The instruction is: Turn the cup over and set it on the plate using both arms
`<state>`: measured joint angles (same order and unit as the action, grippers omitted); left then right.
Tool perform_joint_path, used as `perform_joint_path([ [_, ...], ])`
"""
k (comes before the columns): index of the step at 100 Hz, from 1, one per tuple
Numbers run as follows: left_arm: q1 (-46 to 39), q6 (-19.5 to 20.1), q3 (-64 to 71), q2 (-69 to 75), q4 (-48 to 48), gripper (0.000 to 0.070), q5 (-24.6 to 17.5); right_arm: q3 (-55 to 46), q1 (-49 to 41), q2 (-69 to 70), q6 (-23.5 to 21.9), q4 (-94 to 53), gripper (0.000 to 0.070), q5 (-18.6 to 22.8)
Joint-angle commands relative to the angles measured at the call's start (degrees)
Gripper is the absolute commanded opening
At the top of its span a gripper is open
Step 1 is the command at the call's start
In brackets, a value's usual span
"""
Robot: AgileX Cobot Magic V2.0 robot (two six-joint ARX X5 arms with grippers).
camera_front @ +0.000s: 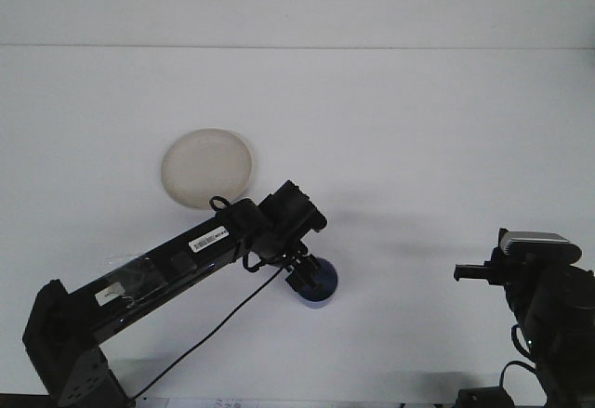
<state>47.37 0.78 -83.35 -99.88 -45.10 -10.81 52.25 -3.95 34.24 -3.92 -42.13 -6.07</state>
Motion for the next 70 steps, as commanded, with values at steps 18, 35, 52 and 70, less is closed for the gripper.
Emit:
perform_joint_path([
  [18, 0.74, 0.28, -3.04, -0.63, -0.26, 0.0007, 0.55, 0.66, 0.07, 0.35, -0.39, 0.57, 0.0000, 0.00],
  [35, -1.81, 0.31, -8.98, -0.63, -4.15, 0.0006, 7.96, 0.66, 0.07, 0.35, -0.39, 0.55, 0.0000, -0.02],
  [52, -9.46, -0.59, -15.82, -0.63, -5.40, 0.0006, 14.29, 0.66, 0.07, 0.35, -0.39, 0.55, 0.0000, -0.02],
  [70, -20.17, -2.19, -18.60, -0.66, -1.81, 0.0007, 17.70, 0.66, 0.07, 0.35, -0.39, 0.57, 0.0000, 0.00],
])
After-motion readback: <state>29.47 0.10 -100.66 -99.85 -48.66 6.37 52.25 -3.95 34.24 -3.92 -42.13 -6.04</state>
